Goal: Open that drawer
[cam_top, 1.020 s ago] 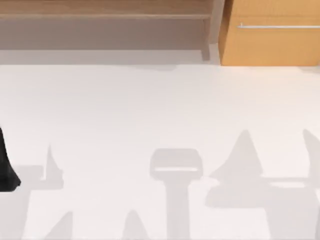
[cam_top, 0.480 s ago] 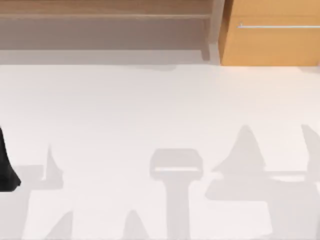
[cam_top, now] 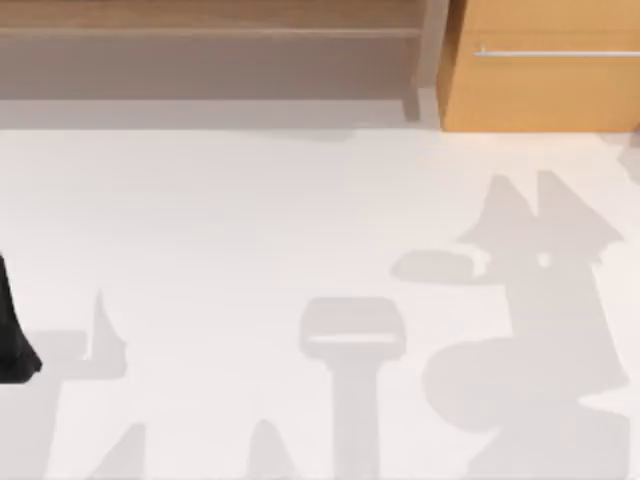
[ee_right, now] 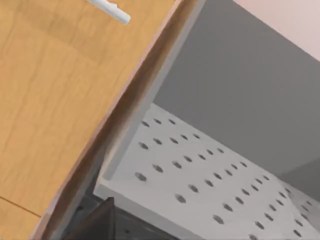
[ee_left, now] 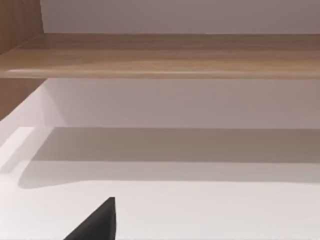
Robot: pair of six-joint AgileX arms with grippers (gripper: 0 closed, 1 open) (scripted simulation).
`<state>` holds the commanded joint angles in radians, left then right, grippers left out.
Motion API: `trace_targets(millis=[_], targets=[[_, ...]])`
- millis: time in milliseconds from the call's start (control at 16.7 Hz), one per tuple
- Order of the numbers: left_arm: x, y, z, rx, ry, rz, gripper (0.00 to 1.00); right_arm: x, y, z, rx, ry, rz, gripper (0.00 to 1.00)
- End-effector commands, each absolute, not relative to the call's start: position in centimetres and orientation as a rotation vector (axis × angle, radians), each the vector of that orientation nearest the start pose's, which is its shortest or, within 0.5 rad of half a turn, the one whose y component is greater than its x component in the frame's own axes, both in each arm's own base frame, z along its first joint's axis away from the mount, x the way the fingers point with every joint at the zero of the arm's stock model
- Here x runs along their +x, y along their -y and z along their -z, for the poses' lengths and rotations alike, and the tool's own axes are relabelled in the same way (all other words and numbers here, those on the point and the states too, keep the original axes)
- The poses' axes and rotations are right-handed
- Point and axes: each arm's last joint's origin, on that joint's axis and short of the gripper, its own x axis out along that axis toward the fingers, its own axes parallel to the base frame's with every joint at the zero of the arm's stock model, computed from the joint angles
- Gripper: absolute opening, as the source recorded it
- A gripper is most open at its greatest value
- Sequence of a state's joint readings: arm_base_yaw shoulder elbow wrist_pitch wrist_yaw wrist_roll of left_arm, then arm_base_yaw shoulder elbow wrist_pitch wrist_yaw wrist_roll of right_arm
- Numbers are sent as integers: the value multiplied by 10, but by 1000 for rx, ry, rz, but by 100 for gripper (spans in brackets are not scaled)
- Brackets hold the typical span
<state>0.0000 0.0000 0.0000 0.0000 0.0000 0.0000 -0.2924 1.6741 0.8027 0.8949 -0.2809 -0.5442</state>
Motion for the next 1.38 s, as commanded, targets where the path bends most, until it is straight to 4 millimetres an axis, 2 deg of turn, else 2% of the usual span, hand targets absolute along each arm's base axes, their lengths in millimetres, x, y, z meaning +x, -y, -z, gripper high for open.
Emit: trace_targets(millis=[180,360,540,720,900,1200,1380], targets=[[106,1,-160,0,0,0,100,374,58,-182,-858,7,12,100],[106,1,-160,0,0,0,100,395,16,-149,-1142,-2,17,100],[106,1,-160,0,0,0,100,405,-26,-119,-1374,-7,16,100],[106,1,-160,0,0,0,100,407,-57,-97,-1521,-9,10,100],[106,1,-160,0,0,0,100,406,-70,-89,-1571,-8,8,100],[106,1,-160,0,0,0,100,406,-68,-89,-1570,-11,7,100],[106,1,-160,0,0,0,100,417,-69,-89,-1571,-8,8,100]])
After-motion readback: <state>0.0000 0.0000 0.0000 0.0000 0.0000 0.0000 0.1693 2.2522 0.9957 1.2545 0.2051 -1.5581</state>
